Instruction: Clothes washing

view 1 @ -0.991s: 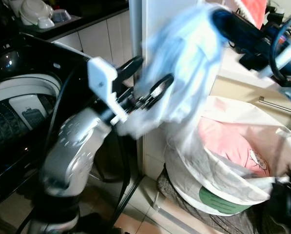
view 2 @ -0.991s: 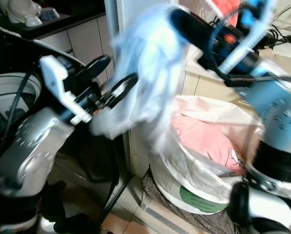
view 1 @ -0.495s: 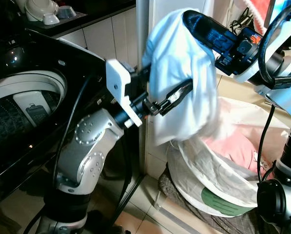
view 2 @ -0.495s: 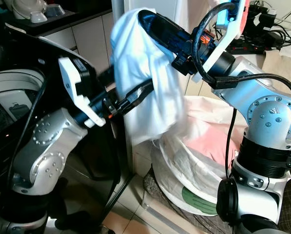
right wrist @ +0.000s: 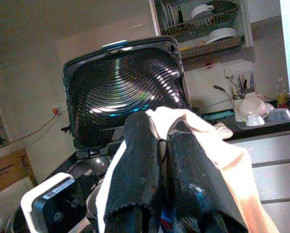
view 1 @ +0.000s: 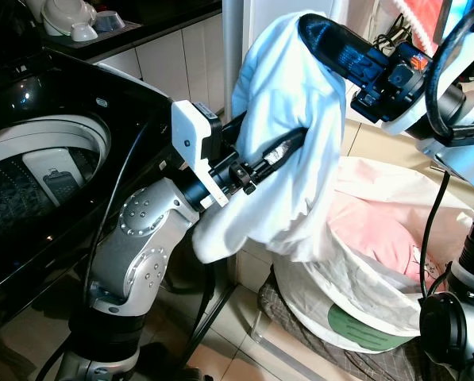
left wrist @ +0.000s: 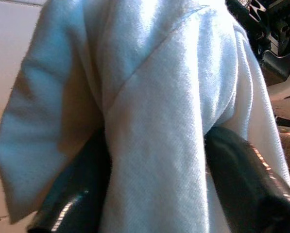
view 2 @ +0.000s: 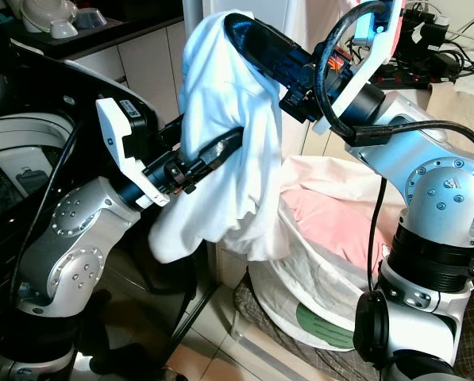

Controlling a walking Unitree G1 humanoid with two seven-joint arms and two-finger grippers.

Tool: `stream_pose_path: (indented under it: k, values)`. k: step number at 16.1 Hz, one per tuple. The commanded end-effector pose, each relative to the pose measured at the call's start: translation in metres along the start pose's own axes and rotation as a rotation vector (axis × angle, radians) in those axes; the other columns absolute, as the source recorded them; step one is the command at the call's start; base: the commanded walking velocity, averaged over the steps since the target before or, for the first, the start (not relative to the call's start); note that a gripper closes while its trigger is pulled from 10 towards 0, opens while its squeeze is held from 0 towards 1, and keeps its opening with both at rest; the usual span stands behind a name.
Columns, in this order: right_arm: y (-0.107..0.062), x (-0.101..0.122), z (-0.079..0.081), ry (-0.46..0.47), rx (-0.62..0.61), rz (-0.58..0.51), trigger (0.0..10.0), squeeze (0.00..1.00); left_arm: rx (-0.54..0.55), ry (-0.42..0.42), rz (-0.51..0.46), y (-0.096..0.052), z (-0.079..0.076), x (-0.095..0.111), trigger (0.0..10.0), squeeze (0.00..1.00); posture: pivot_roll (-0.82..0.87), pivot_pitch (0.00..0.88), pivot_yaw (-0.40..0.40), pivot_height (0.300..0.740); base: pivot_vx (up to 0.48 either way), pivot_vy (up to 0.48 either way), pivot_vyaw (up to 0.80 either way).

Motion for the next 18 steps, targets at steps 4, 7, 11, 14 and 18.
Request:
stream_pose_path:
  k: [4, 7, 11, 14, 18]
  values:
    - [0.003, 0.004, 0.008, -0.013, 0.029, -0.012, 0.0, 0.0, 0.009, 0.018, 0.009, -0.003, 0.008, 0.002, 0.0, 0.0, 0.0, 0.0, 0.002, 0.74, 0.0, 0.0, 0.0]
    - [0.003, 0.003, 0.007, -0.011, 0.026, -0.012, 0.0, 0.0, 0.016, 0.022, 0.012, -0.005, 0.011, 0.002, 0.0, 0.0, 0.0, 0.0, 0.003, 0.74, 0.0, 0.0, 0.0]
    - [0.003, 0.003, 0.007, -0.015, 0.02, -0.011, 0.0, 0.0, 0.014, 0.025, 0.019, -0.004, 0.012, 0.001, 0.0, 0.0, 0.0, 0.0, 0.004, 0.74, 0.0, 0.0, 0.0]
    - [0.004, 0.003, 0.006, -0.015, 0.016, -0.01, 0.0, 0.0, 0.036, 0.043, 0.03, -0.004, 0.018, 0.0, 0.0, 0.0, 0.0, 0.0, 0.004, 0.74, 0.0, 0.0, 0.0]
    - [0.004, 0.002, 0.005, -0.004, 0.014, -0.014, 1.6, 0.8, 0.114, 0.114, 0.076, -0.007, 0.04, -0.002, 0.0, 0.0, 0.0, 0.0, 0.003, 0.74, 0.0, 0.0, 0.0]
Point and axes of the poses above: a point about 5 cm out from each wrist's last joint towards the gripper, its own y axis pointing out of the wrist towards the gripper, its own x axis along the axis of the wrist's last joint, z = x × y, the point moved 6 cm from there along y, pointing out of the wrist towards the gripper, and after that the axes turned 10 degrees about y, right-handed, at the moved point
